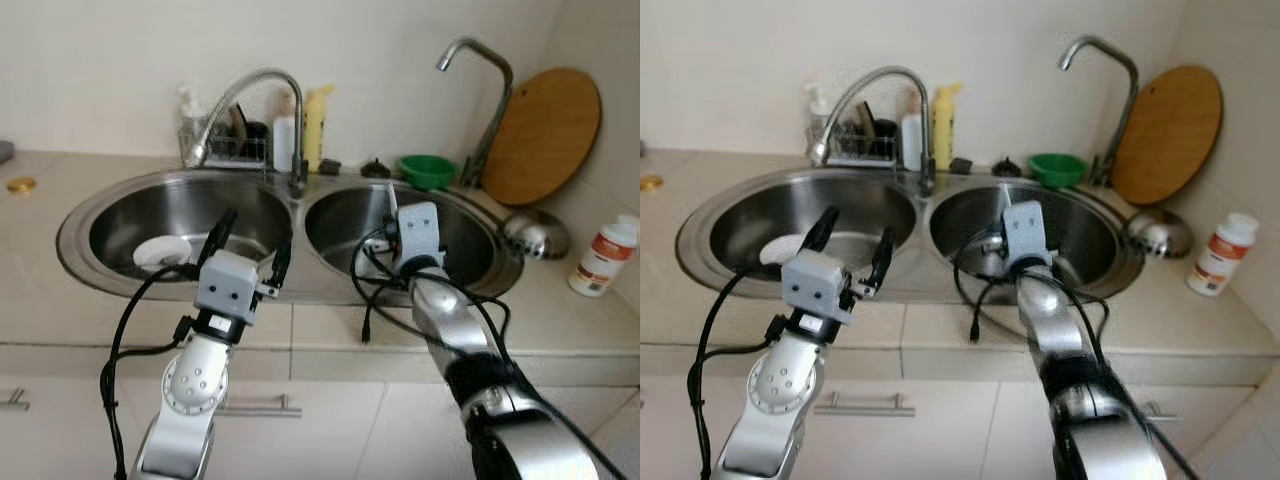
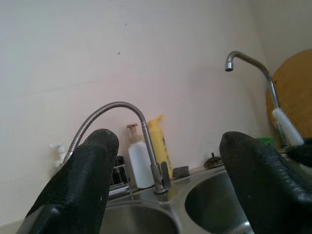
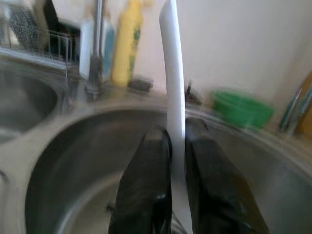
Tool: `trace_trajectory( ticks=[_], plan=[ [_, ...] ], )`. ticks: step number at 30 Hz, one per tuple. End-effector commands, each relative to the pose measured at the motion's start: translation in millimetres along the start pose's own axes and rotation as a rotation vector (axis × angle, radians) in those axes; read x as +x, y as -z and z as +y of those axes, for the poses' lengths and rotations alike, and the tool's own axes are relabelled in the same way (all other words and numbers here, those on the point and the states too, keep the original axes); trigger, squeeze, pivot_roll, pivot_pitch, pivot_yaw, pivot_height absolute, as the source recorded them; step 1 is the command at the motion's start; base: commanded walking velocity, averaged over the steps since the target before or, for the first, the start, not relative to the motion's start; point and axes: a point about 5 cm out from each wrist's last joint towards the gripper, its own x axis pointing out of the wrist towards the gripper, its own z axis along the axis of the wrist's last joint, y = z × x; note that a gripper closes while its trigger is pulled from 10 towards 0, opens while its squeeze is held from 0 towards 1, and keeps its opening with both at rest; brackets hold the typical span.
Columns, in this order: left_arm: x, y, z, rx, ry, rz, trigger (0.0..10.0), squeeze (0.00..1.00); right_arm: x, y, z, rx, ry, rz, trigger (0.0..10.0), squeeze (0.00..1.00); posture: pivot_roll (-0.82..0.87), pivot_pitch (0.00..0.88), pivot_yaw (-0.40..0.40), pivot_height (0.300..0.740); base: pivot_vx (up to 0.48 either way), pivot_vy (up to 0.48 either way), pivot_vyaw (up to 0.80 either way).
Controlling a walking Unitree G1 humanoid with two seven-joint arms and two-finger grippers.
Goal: Kitchen organization
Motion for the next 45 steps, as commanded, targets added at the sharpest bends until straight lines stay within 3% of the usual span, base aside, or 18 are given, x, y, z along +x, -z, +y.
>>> trace_trajectory(
  ticks=[1, 6, 7, 11, 16, 20, 24, 26, 28, 29, 38, 45],
  plan=[
    [3.3, 0, -1.5, 0.003, 0.011, -0.004, 10.0, 0.00, 6.0, 1, -3.1, 0.051, -0.019, 0.053, 10.0, 0.00, 0.09, 0.000, -0.059, 0.740, 0.000, 0.000, 0.00],
    [4.0, 0, -2.9, 0.002, 0.017, -0.004, 10.0, 0.00, 9.5, 8, 4.9, 0.127, -0.080, 0.143, 10.0, 0.00, 0.11, 0.000, -0.065, 0.740, 0.000, 0.000, 0.00],
    [2.9, 0, -2.4, 0.004, 0.014, -0.001, 10.0, 0.00, 8.4, 12, 9.3, 0.167, -0.105, 0.157, 10.0, 1.00, 0.11, 0.000, -0.068, 0.740, 0.000, 0.000, 0.00],
    [-0.4, 1, 0.1, 0.007, 0.005, 0.009, 10.0, 0.00, 6.5, 16, 16.1, 0.225, -0.150, 0.146, 10.0, 1.00, 0.13, 0.000, -0.073, 0.740, 0.000, 0.000, 0.00],
    [-1.9, 4, -0.2, 0.002, -0.006, 0.026, 10.0, 0.00, 8.0, 9, 11.1, 0.256, -0.137, 0.083, 10.0, 1.00, 0.12, 0.000, -0.068, 0.740, 0.000, 0.000, 0.00],
    [-0.5, 3, -1.5, -0.008, -0.002, 0.025, 10.0, 0.00, 10.3, -4, 7.4, 0.263, -0.141, -0.005, 10.0, 1.00, 0.11, 0.000, -0.062, 0.740, 0.000, 0.000, 0.00],
    [-1.9, 3, -1.0, -0.017, -0.003, 0.028, 10.0, 0.00, 9.9, -13, 4.8, 0.320, -0.128, -0.093, 10.0, 1.00, 0.12, 0.000, -0.065, 0.740, 0.000, 0.000, 0.00],
    [-3.9, 4, 0.2, -0.027, -0.007, 0.036, 10.0, 0.00, 4.2, -22, 8.1, 0.378, -0.132, -0.203, 10.0, 1.00, 0.11, 0.000, -0.064, 0.740, 0.000, 0.000, 0.00],
    [-4.7, 3, 0.7, -0.029, -0.007, 0.036, 10.0, 0.00, 1.9, -23, 10.5, 0.384, -0.138, -0.225, 10.0, 1.00, 0.11, 0.000, -0.065, 0.740, 0.000, 0.000, 0.00],
    [-4.8, 2, -0.5, -0.032, -0.005, 0.035, 10.0, 0.00, -1.8, -25, 14.0, 0.382, -0.144, -0.253, 10.0, 0.00, 0.11, 0.000, -0.065, 0.740, 0.000, 0.289, 0.00],
    [-5.2, -2, -1.8, -0.040, 0.004, 0.025, 10.0, 0.00, -27.8, -39, 31.1, 0.335, -0.181, -0.384, 10.0, 0.00, 0.11, 0.000, -0.072, 0.740, 0.000, 0.459, 0.00],
    [-6.9, -1, -4.7, -0.041, 0.008, 0.029, 10.0, 0.00, -35.8, -37, 35.2, 0.308, -0.189, -0.380, 10.0, 0.00, 0.11, 0.000, -0.074, 0.740, 0.000, 0.480, 0.00]
  ],
)
